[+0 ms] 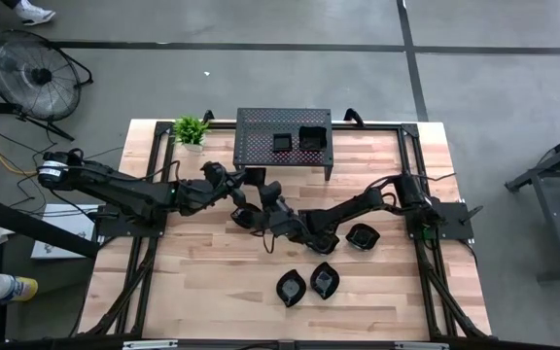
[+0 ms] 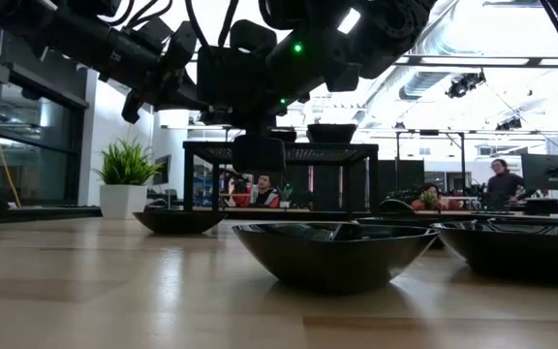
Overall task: Pick & Place Mini shaped plates
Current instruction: Stack the square plate on top of the square plate on the shelf, then put the leaf-shaped plate on the shelf
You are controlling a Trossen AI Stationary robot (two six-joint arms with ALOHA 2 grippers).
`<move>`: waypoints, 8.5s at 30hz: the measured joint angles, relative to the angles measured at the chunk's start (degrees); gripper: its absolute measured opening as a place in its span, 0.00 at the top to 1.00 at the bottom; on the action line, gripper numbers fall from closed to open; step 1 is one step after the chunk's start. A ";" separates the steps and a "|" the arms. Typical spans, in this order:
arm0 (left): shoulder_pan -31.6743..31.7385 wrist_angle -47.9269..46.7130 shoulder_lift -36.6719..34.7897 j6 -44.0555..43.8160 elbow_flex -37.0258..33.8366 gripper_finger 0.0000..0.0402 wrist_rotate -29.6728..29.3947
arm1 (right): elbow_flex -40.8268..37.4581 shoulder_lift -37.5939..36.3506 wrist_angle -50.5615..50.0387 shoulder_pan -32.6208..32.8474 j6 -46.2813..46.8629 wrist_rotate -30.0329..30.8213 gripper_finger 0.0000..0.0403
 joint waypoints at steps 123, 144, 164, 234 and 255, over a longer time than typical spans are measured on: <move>-29.24 -6.43 -31.56 36.81 -20.41 0.38 -6.81 | 0.00 -26.40 -50.35 -25.61 26.03 -48.59 1.00; -29.22 -6.45 -31.56 36.51 -20.41 0.38 -6.85 | 0.00 -26.38 -50.25 -27.42 28.05 -52.85 0.96; -29.22 -6.45 -31.56 36.51 -20.41 0.38 -6.96 | -0.02 -26.38 -50.13 -28.02 28.46 -52.99 0.78; -29.13 15.28 -36.88 69.28 -26.36 0.38 6.42 | -5.09 -25.29 -62.59 18.08 75.31 -37.48 0.69; -29.18 -17.00 -65.37 66.74 -26.45 0.38 11.40 | -10.13 -24.46 -80.48 23.68 94.05 -37.43 0.69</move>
